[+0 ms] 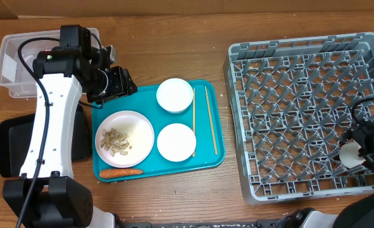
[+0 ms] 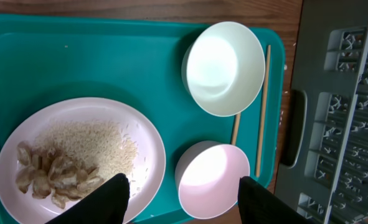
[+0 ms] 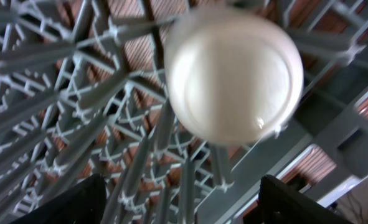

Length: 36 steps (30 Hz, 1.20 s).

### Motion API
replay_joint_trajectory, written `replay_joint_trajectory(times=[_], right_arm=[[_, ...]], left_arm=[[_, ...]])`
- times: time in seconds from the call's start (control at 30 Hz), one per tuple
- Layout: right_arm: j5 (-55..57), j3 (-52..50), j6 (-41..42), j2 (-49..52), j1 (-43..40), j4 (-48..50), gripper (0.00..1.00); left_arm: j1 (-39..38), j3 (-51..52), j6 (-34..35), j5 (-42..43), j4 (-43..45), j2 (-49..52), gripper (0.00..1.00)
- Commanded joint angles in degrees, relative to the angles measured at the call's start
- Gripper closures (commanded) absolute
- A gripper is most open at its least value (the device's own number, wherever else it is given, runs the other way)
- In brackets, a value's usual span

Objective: Sort waste into correct bins and load items into the dishwasher
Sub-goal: 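Reach the right gripper to the pink bowl and grasp its rim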

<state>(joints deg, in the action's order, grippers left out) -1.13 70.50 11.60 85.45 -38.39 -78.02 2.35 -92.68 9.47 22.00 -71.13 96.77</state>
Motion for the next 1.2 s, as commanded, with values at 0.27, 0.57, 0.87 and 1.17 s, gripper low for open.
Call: replay_joint_trajectory(times=[0.27,0.57,0.87,1.17], right_arm=[[-36.3,16.3,-14.4,-5.7,7.5,-1.9,0.24],[-29.2,16.0,-11.9,-2.8,44.0,5.3,0.23],[-19.2,15.9,-3.5,12.2,65.7,10.6,0.24],[-18.2,15.8,-0.6,27.6,73.1,11.7,0.39]], left_arm=[[0.0,-1.1,0.0,-10.4,-4.2,-1.0,0.41],[0.0,-1.1,3.9,-16.5,-4.9,-1.0,0.38],[0.0,-1.1,4.9,-16.6,-5.0,-1.0,0.35],[0.0,-1.1,4.9,-16.7,-5.3,-1.0,0.34]])
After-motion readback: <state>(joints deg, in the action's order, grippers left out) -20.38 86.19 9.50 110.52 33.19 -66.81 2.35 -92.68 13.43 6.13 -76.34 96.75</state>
